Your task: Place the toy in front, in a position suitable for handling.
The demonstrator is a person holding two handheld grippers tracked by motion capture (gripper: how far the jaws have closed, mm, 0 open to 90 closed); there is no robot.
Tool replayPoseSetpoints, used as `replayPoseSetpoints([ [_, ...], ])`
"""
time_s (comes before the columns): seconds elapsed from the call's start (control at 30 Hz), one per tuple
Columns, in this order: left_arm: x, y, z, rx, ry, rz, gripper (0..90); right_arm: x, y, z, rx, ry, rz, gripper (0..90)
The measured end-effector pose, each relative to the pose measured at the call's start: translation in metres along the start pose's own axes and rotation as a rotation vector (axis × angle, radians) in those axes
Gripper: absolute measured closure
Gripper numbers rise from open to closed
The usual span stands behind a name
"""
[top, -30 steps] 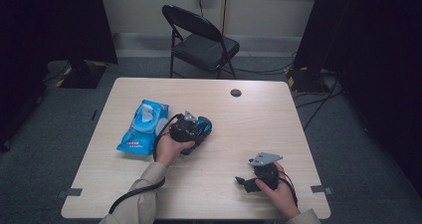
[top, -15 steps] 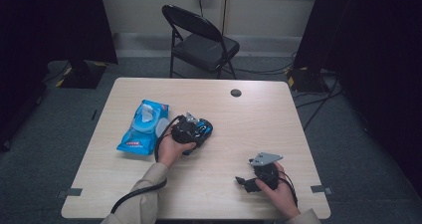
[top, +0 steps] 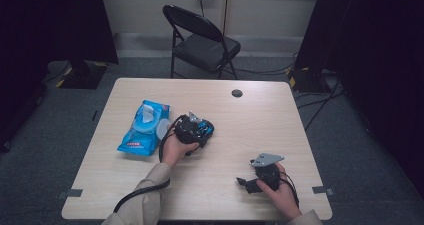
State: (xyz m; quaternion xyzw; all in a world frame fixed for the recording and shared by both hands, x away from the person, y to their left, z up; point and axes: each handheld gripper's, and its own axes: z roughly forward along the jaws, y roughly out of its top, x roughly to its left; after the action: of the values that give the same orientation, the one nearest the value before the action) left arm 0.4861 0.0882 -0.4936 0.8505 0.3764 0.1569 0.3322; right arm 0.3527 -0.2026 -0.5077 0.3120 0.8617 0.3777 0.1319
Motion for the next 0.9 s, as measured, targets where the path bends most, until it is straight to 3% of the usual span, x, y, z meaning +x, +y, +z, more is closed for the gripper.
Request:
replayPoseSetpoints([
  [0.1,0.001,0.003,0.004,-0.002,-0.004,-0.013,15.7,0.000,0.000,0.000,0.000,0.001,0.000,13.4],
  [0.37,-0.008,0.010,0.015,0.000,0.018,-0.001,16.6,0.000,0.000,0.000,0.000,0.003,0.000,13.3],
  [0.47,-0.007,0.008,0.016,-0.019,0.018,-0.029,23.3,0.000,0.000,0.000,0.000,0.002,0.000,13.3],
  [0.57,-0.006,0.008,0.015,-0.008,0.008,-0.007,25.2,0.000,0.000,0.000,0.000,0.002,0.000,13.3],
  [0.73,-0.004,0.007,0.010,0.012,-0.003,-0.008,25.5,0.000,0.000,0.000,0.000,0.002,0.000,13.3],
  [0.9,-0.001,0.012,-0.005,-0.015,-0.003,-0.008,25.5,0.000,0.000,0.000,0.000,0.002,0.001,13.3],
])
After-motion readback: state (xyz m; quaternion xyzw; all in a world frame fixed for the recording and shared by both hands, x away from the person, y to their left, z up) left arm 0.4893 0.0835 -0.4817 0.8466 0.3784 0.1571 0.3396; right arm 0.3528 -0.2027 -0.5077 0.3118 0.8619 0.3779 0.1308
